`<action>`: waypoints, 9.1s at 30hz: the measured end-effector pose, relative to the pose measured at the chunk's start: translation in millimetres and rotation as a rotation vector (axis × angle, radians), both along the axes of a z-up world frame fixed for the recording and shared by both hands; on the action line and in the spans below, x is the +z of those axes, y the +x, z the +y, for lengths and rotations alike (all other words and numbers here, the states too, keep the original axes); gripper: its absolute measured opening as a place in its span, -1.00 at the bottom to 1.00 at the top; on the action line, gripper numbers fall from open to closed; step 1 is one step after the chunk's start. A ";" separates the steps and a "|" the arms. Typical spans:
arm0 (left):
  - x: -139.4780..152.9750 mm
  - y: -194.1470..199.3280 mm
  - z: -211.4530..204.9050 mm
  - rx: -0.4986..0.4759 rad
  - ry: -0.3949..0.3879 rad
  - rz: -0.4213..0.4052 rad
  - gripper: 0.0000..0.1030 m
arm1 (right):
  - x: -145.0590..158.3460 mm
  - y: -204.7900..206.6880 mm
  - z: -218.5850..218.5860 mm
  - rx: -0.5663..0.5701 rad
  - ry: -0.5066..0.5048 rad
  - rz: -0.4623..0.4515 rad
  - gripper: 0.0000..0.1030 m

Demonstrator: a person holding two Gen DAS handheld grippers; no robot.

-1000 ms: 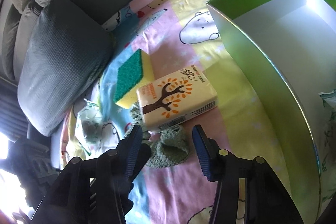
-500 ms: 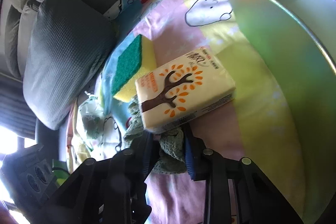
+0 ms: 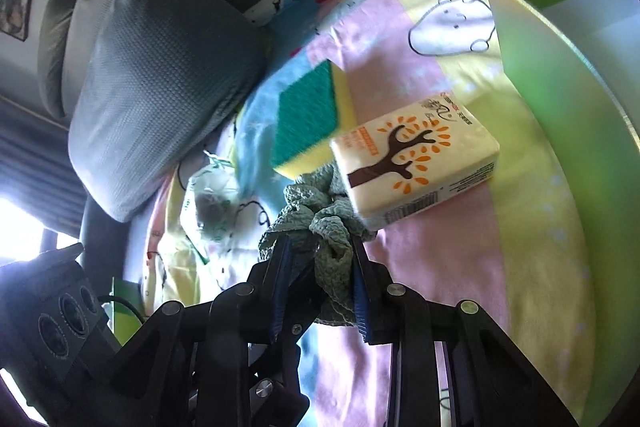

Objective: Organize objects

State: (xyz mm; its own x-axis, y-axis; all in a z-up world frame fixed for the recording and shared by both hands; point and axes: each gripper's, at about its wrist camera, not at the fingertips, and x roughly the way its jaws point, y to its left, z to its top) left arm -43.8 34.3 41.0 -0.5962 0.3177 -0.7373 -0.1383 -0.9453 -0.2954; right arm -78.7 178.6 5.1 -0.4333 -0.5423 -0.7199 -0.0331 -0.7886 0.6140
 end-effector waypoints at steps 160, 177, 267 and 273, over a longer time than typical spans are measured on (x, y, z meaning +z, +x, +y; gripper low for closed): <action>65.4 40.6 147.1 -0.429 0.242 0.134 -0.43 | 76.9 103.9 169.6 -0.651 0.246 0.083 -0.40; 80.9 41.4 107.0 -0.332 0.225 0.195 -0.13 | 90.5 106.1 161.2 -0.634 0.270 0.152 -0.28; -4.9 -37.5 -16.0 0.204 0.396 -0.209 -0.95 | 89.3 80.2 92.5 -0.346 0.163 0.240 0.68; -3.7 -46.6 -1.6 0.187 0.405 -0.195 -0.79 | 88.9 79.6 92.3 -0.344 0.170 0.236 0.68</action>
